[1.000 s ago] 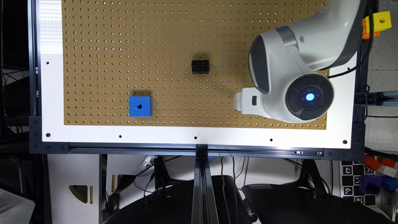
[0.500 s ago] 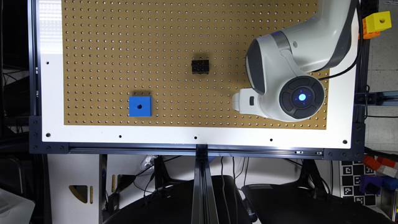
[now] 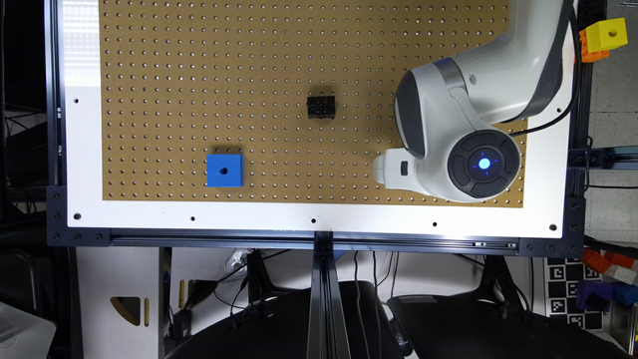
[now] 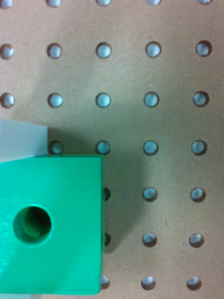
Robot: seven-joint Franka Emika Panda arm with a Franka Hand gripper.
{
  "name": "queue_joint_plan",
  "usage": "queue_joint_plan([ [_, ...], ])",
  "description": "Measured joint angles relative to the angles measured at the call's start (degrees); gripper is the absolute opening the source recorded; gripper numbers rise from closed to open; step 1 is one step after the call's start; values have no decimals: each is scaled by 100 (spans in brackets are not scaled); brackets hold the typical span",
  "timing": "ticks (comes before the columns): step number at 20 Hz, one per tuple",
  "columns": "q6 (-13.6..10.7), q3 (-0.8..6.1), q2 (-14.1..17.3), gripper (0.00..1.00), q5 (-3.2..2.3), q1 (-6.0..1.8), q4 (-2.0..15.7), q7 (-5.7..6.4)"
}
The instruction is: Pick up green block.
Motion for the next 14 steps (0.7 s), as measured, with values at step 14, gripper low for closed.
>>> queue_joint_plan([
  [14, -858, -2, -781, 0, -8, 2, 6, 18],
])
